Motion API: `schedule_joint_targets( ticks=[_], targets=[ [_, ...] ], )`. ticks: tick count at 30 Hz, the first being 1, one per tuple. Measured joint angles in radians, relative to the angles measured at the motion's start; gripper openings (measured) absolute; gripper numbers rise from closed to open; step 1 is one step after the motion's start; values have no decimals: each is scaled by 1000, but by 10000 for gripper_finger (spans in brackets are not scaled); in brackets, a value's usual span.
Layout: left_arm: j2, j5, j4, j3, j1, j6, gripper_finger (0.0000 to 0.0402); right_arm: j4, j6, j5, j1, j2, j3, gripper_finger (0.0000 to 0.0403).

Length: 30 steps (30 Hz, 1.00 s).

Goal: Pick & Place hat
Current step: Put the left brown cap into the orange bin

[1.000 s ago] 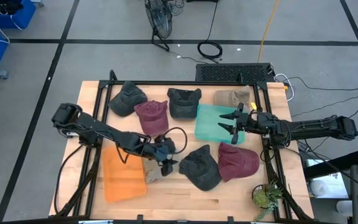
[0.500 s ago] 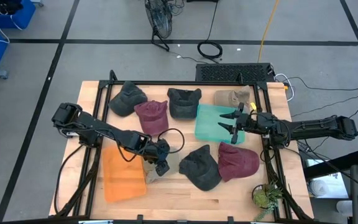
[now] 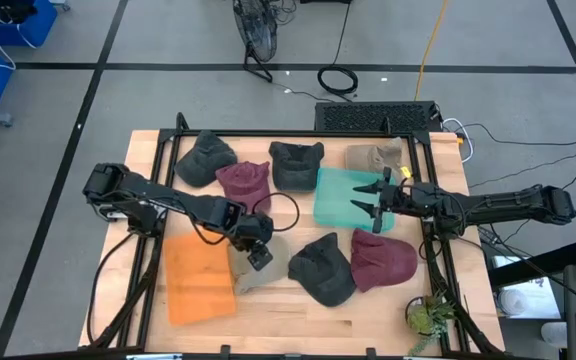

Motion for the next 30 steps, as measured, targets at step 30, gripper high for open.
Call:
schedule_joint_targets(
  ticks=[30],
  targets=[
    [164, 196, 50, -13, -13, -223, 239, -82, -15, 1, -7, -2, 0, 153]
  ],
)
